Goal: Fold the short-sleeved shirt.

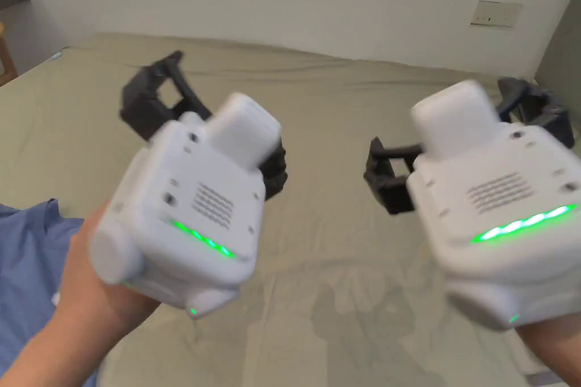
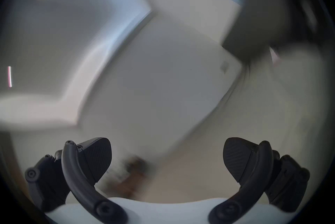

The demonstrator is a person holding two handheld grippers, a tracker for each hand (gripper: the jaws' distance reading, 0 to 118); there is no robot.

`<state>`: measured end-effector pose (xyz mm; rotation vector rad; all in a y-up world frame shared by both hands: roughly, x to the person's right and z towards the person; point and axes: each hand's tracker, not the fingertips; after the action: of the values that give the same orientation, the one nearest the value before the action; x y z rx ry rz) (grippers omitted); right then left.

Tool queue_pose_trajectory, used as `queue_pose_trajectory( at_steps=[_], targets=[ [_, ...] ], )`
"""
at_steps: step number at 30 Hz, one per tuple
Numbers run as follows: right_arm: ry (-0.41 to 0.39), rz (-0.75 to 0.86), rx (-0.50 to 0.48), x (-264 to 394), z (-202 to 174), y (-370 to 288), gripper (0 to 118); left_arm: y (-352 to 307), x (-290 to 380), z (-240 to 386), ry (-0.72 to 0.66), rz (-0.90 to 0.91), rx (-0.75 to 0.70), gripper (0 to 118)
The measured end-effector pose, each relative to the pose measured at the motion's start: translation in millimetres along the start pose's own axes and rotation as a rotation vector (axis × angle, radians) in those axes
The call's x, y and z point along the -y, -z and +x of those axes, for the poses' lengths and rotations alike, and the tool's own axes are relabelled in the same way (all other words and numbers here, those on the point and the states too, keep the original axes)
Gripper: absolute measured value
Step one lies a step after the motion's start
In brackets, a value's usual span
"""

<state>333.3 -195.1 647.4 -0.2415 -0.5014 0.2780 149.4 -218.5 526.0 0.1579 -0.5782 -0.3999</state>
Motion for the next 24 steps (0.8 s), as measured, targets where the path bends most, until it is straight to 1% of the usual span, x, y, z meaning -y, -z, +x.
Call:
queue_pose_trajectory(
  at_steps=[1, 2, 3, 4, 5, 6, 7, 8, 9, 10, 11, 13, 16, 18, 21, 23, 24],
  targets=[
    [0.218, -0.014, -0.073, -1, 17, 1, 118, 1, -3, -19, -0.261, -0.043, 0.059, 118],
    [0.378, -0.021, -0.118, 0, 28, 2, 118, 4, -2, -33, -0.469, -0.085, 0.096, 118],
    [0.441, -0.006, -0.106, 3, 32, 2, 118, 18, 18, -46, -0.649, -0.126, 0.114, 118],
    [0.434, 0.032, -0.074, 6, 32, 0, 118, 23, 27, -53, -0.768, -0.144, 0.116, 118],
    [0.384, 0.086, -0.017, 7, 29, -3, 118, 28, 35, -59, -0.844, -0.140, 0.088, 118],
    [0.277, 0.124, 0.055, 7, 23, -5, 118, 30, 41, -59, -0.861, -0.126, 0.044, 118],
    [0.202, 0.144, 0.104, 6, 19, -6, 118, 25, 42, -50, -0.802, -0.109, 0.001, 118],
    [0.158, 0.161, 0.126, 8, 11, -7, 118, 24, 40, -46, -0.728, -0.096, -0.022, 118],
    [0.131, 0.173, 0.098, 8, 9, -8, 118, 23, 39, -43, -0.627, -0.060, -0.028, 118],
    [0.121, 0.180, 0.062, 7, 9, -8, 118, 21, 37, -39, -0.537, -0.014, -0.021, 118],
    [0.129, 0.173, 0.057, 7, 9, -7, 118, 12, 32, -28, -0.466, 0.018, -0.033, 118],
    [0.113, 0.169, 0.090, 6, 3, -6, 118, 8, 27, -17, -0.307, 0.066, -0.089, 118],
    [0.103, 0.180, 0.095, 6, 0, -5, 118, 4, 17, -4, -0.158, 0.066, -0.097, 118],
    [0.111, 0.174, 0.092, 5, -1, -4, 118, 4, 13, 0, -0.135, 0.058, -0.087, 118],
    [0.097, 0.155, 0.095, 6, -4, -3, 118, 0, 8, -1, -0.185, 0.069, -0.082, 118],
    [0.086, 0.140, 0.119, 7, -5, -4, 118, 0, 6, -3, -0.239, 0.049, -0.070, 118],
    [0.086, 0.141, 0.113, 8, -5, -5, 118, 0, 6, -3, -0.256, 0.037, -0.066, 118]
  ],
)
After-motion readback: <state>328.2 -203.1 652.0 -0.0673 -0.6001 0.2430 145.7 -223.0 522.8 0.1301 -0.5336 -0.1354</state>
